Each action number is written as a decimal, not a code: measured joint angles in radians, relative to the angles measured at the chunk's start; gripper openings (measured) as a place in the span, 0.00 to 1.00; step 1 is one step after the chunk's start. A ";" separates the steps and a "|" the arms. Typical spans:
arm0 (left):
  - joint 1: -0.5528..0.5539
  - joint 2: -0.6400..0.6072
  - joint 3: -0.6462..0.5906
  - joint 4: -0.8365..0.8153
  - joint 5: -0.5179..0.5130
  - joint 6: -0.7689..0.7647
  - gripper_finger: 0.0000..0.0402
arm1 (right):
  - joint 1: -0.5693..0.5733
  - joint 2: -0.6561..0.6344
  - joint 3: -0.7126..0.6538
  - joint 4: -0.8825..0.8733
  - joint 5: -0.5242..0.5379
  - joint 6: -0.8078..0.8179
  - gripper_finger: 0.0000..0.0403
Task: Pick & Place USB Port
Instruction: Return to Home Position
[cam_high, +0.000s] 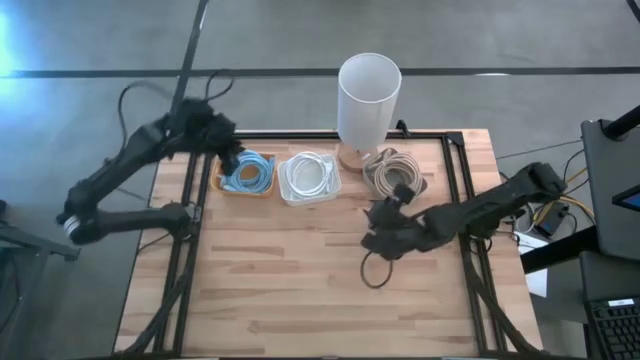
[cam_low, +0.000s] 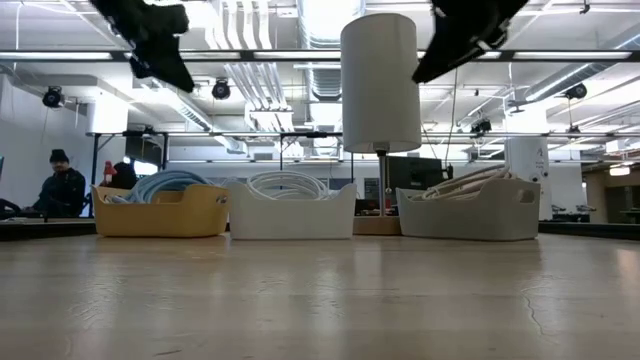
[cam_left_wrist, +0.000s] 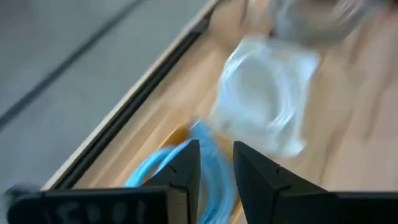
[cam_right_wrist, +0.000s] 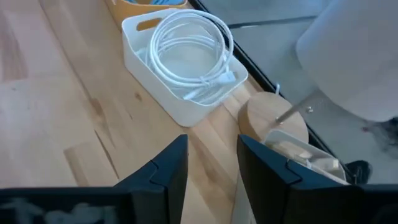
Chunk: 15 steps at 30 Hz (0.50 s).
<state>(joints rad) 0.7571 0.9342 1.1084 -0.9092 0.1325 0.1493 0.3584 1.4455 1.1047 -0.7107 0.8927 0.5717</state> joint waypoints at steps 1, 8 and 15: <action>-0.023 -0.056 -0.061 0.068 0.007 -0.040 0.22 | 0.000 -0.033 -0.019 0.001 -0.006 -0.002 0.32; -0.260 -0.323 -0.437 0.431 -0.037 -0.212 0.20 | -0.050 -0.285 -0.202 0.124 -0.113 -0.075 0.27; -0.482 -0.364 -0.653 0.729 -0.253 -0.249 0.18 | -0.252 -0.496 -0.476 0.761 -0.642 -0.464 0.21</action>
<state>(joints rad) 0.2754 0.5706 0.4554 -0.1801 -0.1204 -0.0994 0.1060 0.9495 0.6288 0.0508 0.2504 0.1079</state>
